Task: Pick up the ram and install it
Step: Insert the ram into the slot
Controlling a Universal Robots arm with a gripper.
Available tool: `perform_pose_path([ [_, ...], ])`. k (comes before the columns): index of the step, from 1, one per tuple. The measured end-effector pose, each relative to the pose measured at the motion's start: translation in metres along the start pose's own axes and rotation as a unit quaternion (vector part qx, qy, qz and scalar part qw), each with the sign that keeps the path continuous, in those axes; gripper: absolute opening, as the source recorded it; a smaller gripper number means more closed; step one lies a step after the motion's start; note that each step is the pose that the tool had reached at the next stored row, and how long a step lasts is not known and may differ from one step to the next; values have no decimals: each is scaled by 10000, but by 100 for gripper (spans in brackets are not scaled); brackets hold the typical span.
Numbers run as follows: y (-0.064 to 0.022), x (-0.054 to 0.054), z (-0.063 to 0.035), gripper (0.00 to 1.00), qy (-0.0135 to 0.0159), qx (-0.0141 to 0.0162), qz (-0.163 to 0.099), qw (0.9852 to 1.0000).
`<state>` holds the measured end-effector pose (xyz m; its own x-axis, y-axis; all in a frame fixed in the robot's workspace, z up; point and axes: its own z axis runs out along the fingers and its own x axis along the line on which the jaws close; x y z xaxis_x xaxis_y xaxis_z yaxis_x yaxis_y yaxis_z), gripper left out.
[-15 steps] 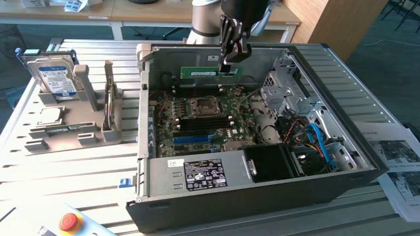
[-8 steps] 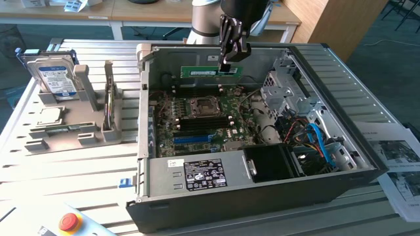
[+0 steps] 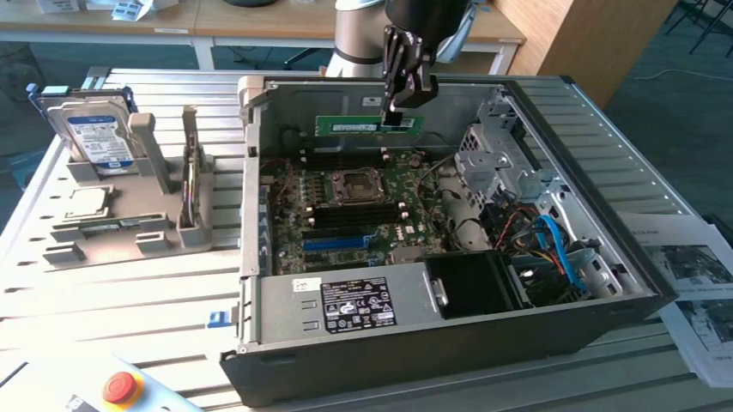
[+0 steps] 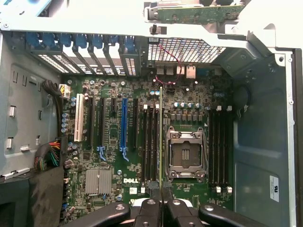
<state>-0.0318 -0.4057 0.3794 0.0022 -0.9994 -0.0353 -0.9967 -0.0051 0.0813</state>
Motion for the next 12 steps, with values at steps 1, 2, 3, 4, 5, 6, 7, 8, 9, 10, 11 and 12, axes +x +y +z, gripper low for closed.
perform_pose_path([
  [1, -1, 0, 6, 12, -1, 0, 0, 10000],
  [2, -2, 0, 18, 12, -1, 0, 0, 10000],
  [3, -3, 1, 33, 12, 1, -1, 0, 10000],
  [4, -4, 2, 51, 12, 1, 0, 0, 10000],
  [5, -6, 2, 69, 12, 0, 0, 0, 10000],
  [6, -7, 3, 89, 12, 0, 0, 0, 10000],
  [7, -9, 4, 106, 12, 0, 0, 0, 10000],
  [8, -10, 5, 124, 12, 0, 0, 0, 10000],
  [9, -12, 5, 142, 12, 1, 0, 0, 10000],
  [10, -13, 6, 160, 12, 0, 0, 0, 10000],
  [11, -14, 7, 177, 12, 1, 0, 0, 10000],
  [12, -16, 7, 196, 12, 1, 0, 0, 10000],
])
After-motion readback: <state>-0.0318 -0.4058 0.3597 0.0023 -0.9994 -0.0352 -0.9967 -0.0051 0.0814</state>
